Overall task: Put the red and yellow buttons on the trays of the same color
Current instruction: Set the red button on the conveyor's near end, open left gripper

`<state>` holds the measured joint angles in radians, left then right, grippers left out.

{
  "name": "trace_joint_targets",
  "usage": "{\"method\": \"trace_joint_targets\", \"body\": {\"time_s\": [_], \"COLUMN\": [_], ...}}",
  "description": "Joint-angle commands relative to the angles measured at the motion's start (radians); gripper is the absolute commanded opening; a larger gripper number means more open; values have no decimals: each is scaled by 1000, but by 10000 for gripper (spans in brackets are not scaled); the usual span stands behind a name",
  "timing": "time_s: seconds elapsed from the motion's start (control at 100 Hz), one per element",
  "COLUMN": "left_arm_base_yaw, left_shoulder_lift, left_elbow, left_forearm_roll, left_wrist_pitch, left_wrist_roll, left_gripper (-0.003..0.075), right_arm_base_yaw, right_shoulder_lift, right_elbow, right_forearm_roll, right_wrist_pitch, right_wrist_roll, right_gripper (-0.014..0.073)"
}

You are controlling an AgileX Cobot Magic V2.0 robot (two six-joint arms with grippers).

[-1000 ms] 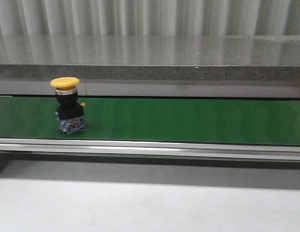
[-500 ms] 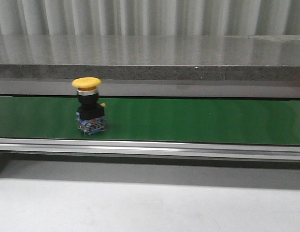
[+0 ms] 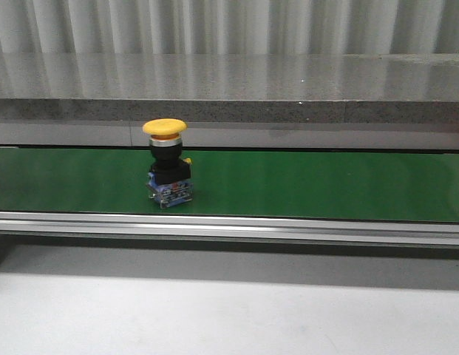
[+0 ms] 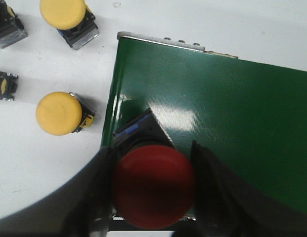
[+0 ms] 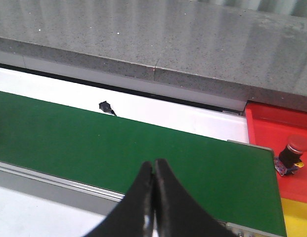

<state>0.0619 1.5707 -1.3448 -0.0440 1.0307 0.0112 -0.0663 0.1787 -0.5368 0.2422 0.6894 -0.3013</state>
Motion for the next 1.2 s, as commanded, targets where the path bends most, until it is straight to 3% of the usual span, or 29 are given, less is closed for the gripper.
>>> {"method": "trace_joint_targets", "body": {"time_s": [0.0,0.27,0.39,0.54,0.61,0.9,1.0,1.19], "left_arm_base_yaw": [-13,-13,-13,-13,-20,-90,-115,-163], "left_shoulder_lift": [-21,35,53,53,53,-72,-153,-339], "left_elbow": [-24,-24,-24,-24,-24,1,66,245], "left_forearm_roll": [3,1,1,-1,-1,31,36,44], "left_wrist_pitch": [-23,4,16,-5,-17,-85,-145,-276], "left_wrist_roll": [2,2,2,16,19,28,32,49], "left_gripper": [113,153,285,531,564,536,442,179], "right_arm_base_yaw": [1,1,1,1,1,1,1,1], "right_shoulder_lift": [11,11,11,11,11,11,11,11], "right_elbow": [-20,-20,-20,-20,-20,-20,-20,-20], "right_forearm_roll": [6,6,6,6,6,6,6,6], "right_wrist_pitch": [-69,-69,-69,-69,-69,-69,-69,-69], "right_wrist_roll": [-5,-5,-5,-5,-5,-5,-5,-5], "right_gripper": [-66,-66,-66,-66,-66,-66,-66,-66]}}
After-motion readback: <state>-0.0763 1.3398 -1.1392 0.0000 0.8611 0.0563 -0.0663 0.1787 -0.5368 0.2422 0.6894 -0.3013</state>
